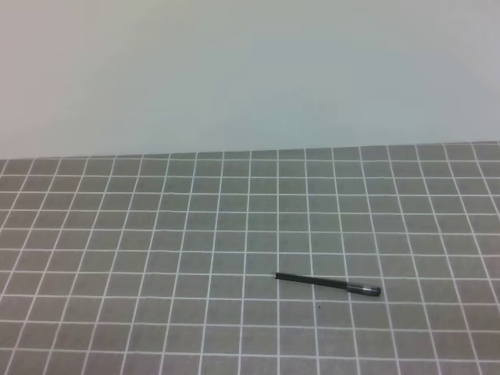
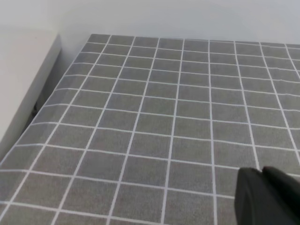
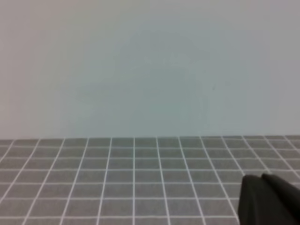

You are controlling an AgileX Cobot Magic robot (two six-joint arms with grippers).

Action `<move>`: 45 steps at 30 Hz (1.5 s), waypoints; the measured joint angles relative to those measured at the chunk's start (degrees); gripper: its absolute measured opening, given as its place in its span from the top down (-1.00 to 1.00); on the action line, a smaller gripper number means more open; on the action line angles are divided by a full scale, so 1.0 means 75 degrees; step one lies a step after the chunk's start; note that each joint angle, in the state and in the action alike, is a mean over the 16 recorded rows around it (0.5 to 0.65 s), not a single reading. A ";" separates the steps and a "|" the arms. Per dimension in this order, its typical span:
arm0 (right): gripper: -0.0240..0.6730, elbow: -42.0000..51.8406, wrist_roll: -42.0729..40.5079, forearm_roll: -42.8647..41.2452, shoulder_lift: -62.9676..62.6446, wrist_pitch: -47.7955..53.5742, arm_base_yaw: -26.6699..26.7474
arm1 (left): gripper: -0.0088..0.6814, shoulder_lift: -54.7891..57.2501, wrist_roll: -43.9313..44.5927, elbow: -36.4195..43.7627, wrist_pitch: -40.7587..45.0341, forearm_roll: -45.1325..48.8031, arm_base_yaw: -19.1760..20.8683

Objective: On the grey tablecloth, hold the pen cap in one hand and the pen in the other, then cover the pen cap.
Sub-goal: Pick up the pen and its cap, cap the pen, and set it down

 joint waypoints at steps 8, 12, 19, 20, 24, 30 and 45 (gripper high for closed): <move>0.94 0.0000 0.0125 -0.0041 0.0000 0.0644 0.0234 | 0.97 0.0008 0.0000 0.0000 -0.0023 -0.0001 0.0000; 0.94 0.0000 0.0158 -0.0029 0.0007 0.1056 0.0326 | 0.97 0.0008 0.0000 0.0000 -0.0025 -0.0004 0.0000; 0.94 0.0000 0.0192 -0.0009 0.0014 0.1545 0.0383 | 0.97 0.0008 0.0000 0.0000 -0.0026 -0.0010 0.0000; 0.94 0.0000 0.0194 -0.0006 0.0016 0.1593 0.0383 | 0.97 0.0008 0.0000 0.0000 -0.0026 -0.0011 0.0000; 0.94 0.0000 0.0197 0.0002 0.0020 0.1683 0.0383 | 0.97 0.0008 0.0000 0.0000 -0.0026 -0.0014 0.0000; 0.94 0.0000 0.0201 0.0002 0.0021 0.1682 0.0383 | 0.97 0.0008 0.0000 0.0000 -0.0026 -0.0014 0.0000; 0.94 0.0000 0.0201 0.0002 0.0022 0.1694 0.0383 | 0.97 0.0008 0.0000 0.0000 -0.0041 -0.0017 0.0000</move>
